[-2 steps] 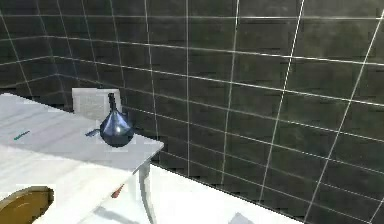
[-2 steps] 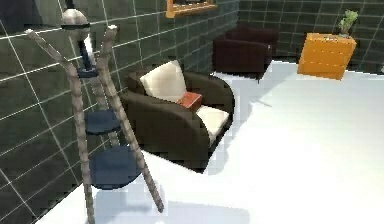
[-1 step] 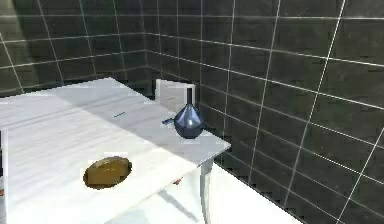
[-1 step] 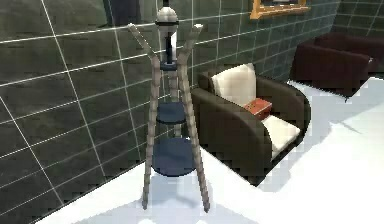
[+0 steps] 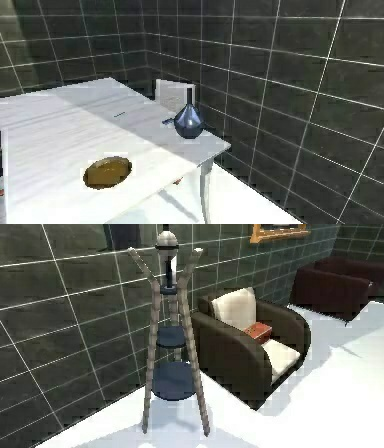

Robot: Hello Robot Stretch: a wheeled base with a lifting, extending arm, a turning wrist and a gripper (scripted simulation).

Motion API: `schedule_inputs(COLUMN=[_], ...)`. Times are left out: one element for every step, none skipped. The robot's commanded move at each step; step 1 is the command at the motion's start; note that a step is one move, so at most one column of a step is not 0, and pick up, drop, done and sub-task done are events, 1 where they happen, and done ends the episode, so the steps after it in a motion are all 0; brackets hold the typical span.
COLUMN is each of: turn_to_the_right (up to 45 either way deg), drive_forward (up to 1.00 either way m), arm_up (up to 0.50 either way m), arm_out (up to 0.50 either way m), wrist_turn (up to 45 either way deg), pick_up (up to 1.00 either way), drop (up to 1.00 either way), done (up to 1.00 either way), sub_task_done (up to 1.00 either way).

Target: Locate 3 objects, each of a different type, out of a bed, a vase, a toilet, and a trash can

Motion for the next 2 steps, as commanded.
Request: schedule_inputs(turn_to_the_right=[-45.0,-45.0], drive_forward=[0.0,0.0], arm_up=[0.0,0.0], arm_out=[0.0,0.0], wrist_turn=[0.0,0.0], pick_up=[0.0,0.0], drop=[0.0,0.0], done=[0.0,0.0], sub_task_done=[0.0,0.0])
